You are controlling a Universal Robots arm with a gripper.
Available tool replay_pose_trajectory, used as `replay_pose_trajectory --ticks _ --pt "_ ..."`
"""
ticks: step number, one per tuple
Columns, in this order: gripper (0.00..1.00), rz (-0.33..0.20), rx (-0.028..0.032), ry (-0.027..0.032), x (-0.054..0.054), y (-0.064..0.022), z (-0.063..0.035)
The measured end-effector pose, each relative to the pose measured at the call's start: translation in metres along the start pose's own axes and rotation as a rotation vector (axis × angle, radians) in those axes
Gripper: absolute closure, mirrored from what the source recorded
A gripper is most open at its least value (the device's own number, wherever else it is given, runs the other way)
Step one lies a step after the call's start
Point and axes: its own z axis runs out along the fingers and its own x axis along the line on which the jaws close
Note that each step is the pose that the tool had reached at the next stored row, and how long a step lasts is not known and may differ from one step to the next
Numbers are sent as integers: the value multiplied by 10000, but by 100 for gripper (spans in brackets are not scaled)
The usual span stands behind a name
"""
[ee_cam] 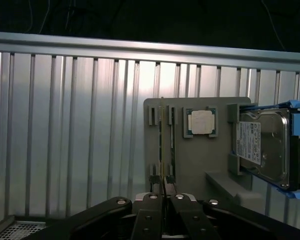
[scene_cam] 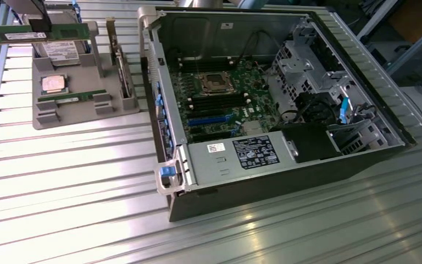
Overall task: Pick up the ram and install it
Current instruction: 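Pick up the ram and move it above insertion slot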
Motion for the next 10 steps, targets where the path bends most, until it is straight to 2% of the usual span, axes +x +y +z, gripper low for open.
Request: replay_pose_trajectory --ticks 4,7,10 --pt "88 0 1 0 -2 5 -95" --pt "88 -1 -12 0 -1 -11 -103" --pt "88 1 -64 -4 4 -101 -105"
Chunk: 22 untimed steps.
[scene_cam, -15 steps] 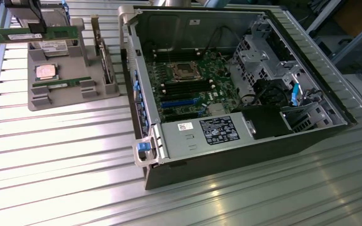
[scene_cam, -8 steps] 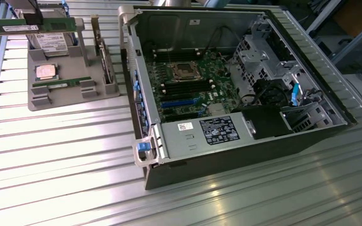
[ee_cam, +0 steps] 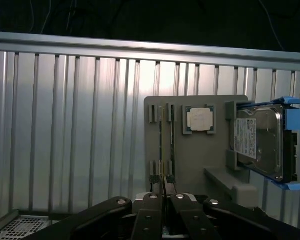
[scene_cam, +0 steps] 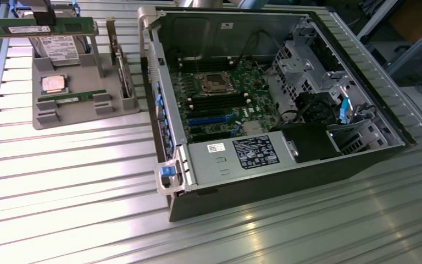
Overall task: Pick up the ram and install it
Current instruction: 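Pick up the ram and move it above insertion slot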
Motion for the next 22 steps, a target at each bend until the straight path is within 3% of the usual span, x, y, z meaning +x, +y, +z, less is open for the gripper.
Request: replay_pose_trajectory --ticks 4,8,10,18,22 --pt "88 1 -73 -5 9 -146 -7" --pt "88 -12 -171 -9 22 -369 -18" --pt "88 -16 -185 -10 24 -401 -20" --pt "88 -94 -308 -13 43 -698 -33" --pt "88 -122 -340 -13 47 -780 -37"
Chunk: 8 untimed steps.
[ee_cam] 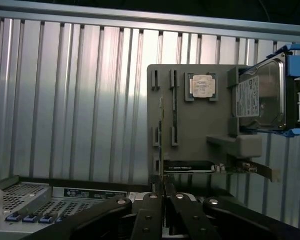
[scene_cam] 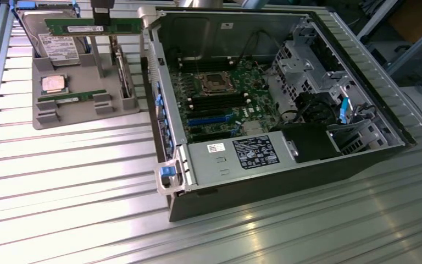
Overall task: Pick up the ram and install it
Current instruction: 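Pick up the ram and move it above insertion slot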
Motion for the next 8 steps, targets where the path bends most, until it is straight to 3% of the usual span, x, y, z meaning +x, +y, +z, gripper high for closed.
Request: replay_pose_trajectory --ticks 8 --pt "88 -78 -81 1 16 -224 -18"
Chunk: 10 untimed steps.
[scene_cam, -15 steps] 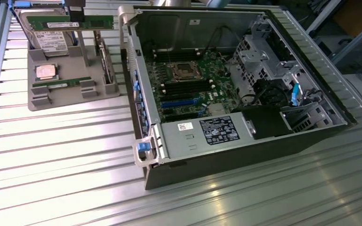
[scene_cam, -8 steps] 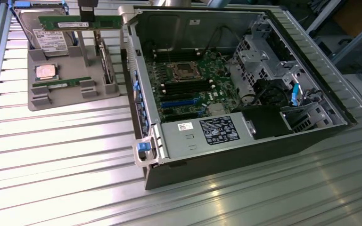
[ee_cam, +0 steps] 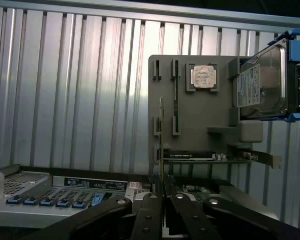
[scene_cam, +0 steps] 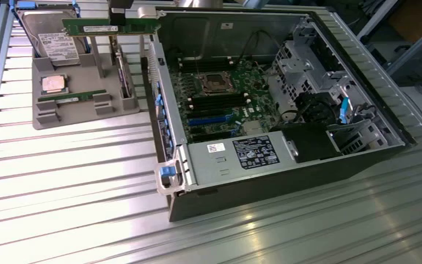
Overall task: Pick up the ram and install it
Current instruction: 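Pick up the ram and move it above insertion slot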
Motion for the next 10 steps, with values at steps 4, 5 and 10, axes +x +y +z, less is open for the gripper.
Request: replay_pose_trajectory --ticks 4,5,10 --pt "88 -39 -39 0 10 -119 -10" --pt "88 -43 -43 0 11 -133 -11" --pt "88 -63 -66 0 17 -205 -17"
